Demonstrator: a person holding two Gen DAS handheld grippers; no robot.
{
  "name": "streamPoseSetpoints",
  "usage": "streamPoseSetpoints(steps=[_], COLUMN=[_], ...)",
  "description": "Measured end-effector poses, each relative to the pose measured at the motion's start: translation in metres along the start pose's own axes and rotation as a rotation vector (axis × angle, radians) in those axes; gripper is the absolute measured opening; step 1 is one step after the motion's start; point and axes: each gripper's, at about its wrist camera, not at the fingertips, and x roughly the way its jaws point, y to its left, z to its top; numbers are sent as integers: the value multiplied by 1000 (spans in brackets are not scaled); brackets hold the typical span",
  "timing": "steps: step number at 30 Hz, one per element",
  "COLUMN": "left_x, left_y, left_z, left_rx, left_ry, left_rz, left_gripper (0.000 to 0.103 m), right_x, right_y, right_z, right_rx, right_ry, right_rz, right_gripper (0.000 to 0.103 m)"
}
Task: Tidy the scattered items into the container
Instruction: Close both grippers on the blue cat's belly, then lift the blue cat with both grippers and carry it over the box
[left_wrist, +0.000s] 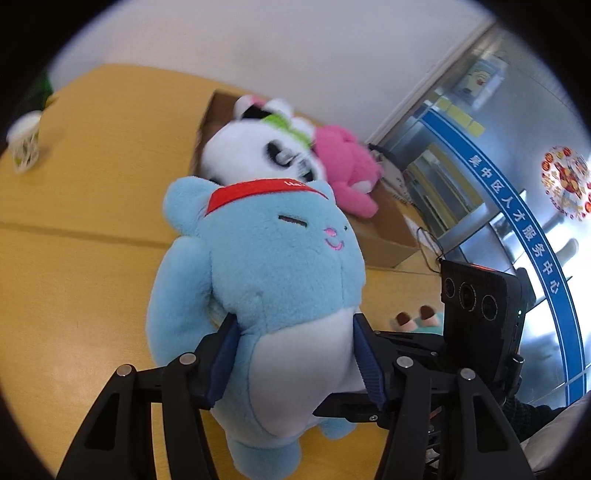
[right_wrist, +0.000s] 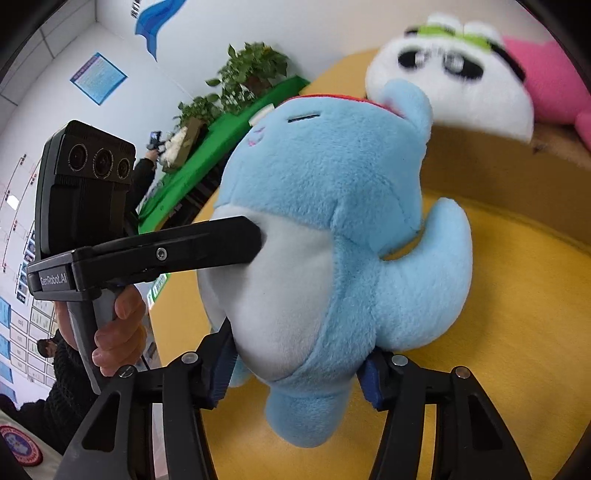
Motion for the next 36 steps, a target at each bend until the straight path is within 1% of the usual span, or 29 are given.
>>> streamPoseSetpoints(steps=[2, 4, 7, 9, 12, 15, 17, 21, 25, 28, 32, 34, 36], left_x=[-8, -14, -21, -20, -14, -4, 8, 42, 86, 121, 158, 174, 186], left_y=[-24, -52, -90, -108, -130, -145, -151, -157, -147, -131, -107, -97, -85], left_z=[16, 34, 60, 76, 103, 135, 157, 189, 207, 209, 204, 199, 195], left_rx=[49, 111, 207, 253, 300, 327, 333, 327, 288, 247, 193, 165, 125], left_ry=[-33, -65, -116, -135, -162, -182, -185, -169, -136, -99, -36, -6, 19], left_rz=[-6, -14, -47, -64, -85, -112, -130, -140, -155, -148, -133, -111, -90], left_gripper=[57, 57, 57, 57, 57, 57, 57, 57, 57, 57, 57, 57, 57], right_x=[-26, -54, -98, -125, -160, -183, -197, -206, -208, -197, -178, -164, -152], right_y=[4, 10, 20, 22, 20, 12, 3, -23, -56, -86, -130, -152, -165], right_z=[6, 13, 25, 33, 49, 68, 87, 122, 136, 142, 137, 137, 136], right_rx=[-13, -47, -114, -146, -180, -200, -211, -207, -182, -152, -97, -74, -65], right_ry=[-61, -125, -214, -263, -308, -339, -357, -371, -366, -352, -314, -288, -265], right_rz=[-3, -27, -90, -120, -177, -218, -241, -288, -292, -301, -265, -240, -228], right_gripper=[61, 61, 61, 61, 61, 61, 61, 61, 61, 61, 61, 61, 61])
